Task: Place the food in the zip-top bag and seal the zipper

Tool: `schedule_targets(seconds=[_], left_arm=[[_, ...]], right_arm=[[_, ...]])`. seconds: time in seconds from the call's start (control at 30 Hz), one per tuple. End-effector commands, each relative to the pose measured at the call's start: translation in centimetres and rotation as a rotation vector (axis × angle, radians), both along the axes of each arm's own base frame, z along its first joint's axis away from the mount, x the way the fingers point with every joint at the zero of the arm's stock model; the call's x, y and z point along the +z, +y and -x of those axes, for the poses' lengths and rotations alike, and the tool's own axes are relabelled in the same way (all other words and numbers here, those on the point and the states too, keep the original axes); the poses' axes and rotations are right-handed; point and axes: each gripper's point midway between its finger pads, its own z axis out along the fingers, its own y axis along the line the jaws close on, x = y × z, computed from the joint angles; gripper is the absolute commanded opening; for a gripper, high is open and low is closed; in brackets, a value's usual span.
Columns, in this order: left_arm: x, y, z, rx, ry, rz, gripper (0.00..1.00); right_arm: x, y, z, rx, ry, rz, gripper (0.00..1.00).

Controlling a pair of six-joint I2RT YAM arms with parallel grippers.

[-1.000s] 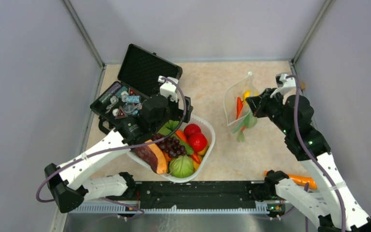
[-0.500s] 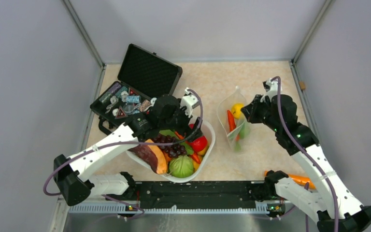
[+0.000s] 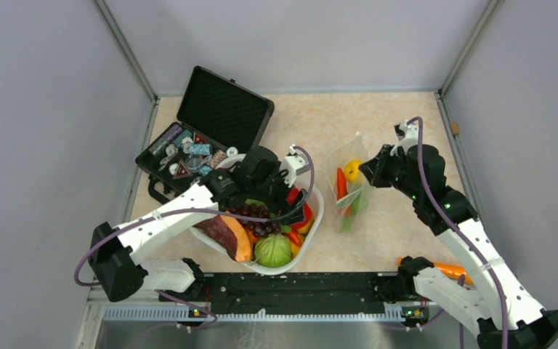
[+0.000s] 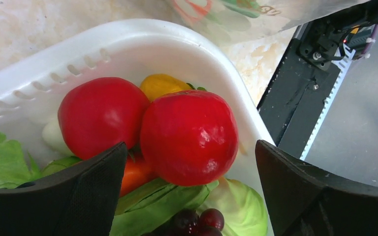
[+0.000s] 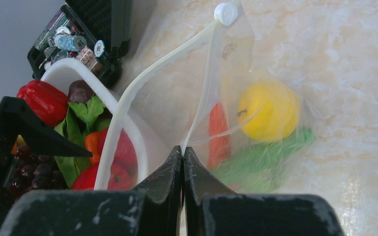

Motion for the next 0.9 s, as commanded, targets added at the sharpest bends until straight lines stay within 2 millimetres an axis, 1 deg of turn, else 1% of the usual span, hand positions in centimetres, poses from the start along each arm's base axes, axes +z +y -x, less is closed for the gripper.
schedule_targets(seconds=[0.0, 0.1, 0.23, 0.43, 0.53, 0.57, 0.6, 0.63, 0.67, 0.77, 0.87], left_arm=[[-0.7, -0.7, 0.3, -0.024, 0.018, -0.013, 0.98], [-1.3, -0.9, 0.2, -0.010, 0.021, -0.034, 0.95], [-2.0, -0.7, 0.0, 0.006, 0.028, -0.073, 0.88], [-2.4, -0.7, -0.2, 0.008, 0.031, -0.100, 0.71], [-2.4, -0.6, -0.6, 0.021, 0.017, -0.112, 0.57], [-2.2, -0.6, -0.7, 0.025, 0.013, -0.113, 0.48], [-2.0, -0.6, -0.8, 0.027, 0.008, -0.108, 0.43], [-1.6, -0.8, -0.8, 0.025, 0.002, -0.097, 0.33], [-1.0, -0.9, -0.9, 0.024, -0.010, -0.075, 0.31], [0.7, -1.5, -1.3, 0.033, -0.074, 0.012, 0.29], [2.9, -1.7, -1.9, 0.071, -0.137, 0.097, 0.27]], right_arm=[[2.1, 0.4, -0.5, 0.005, -0.065, -0.042, 0.00], [2.0, 0.4, -0.5, 0.004, -0.063, -0.046, 0.00], [1.9, 0.5, -0.4, 0.004, -0.059, -0.050, 0.00], [1.9, 0.6, -0.4, 0.010, -0.060, -0.053, 0.00], [1.9, 0.6, -0.4, 0.012, -0.059, -0.054, 0.00], [1.9, 0.6, -0.4, 0.012, -0.057, -0.054, 0.00], [1.9, 0.6, -0.4, 0.011, -0.057, -0.054, 0.00], [1.9, 0.6, -0.3, 0.010, -0.057, -0.054, 0.00], [1.9, 0.6, -0.3, 0.010, -0.058, -0.054, 0.00], [2.0, 0.6, -0.4, 0.010, -0.063, -0.056, 0.00], [2.2, 0.6, -0.4, 0.012, -0.066, -0.055, 0.00]])
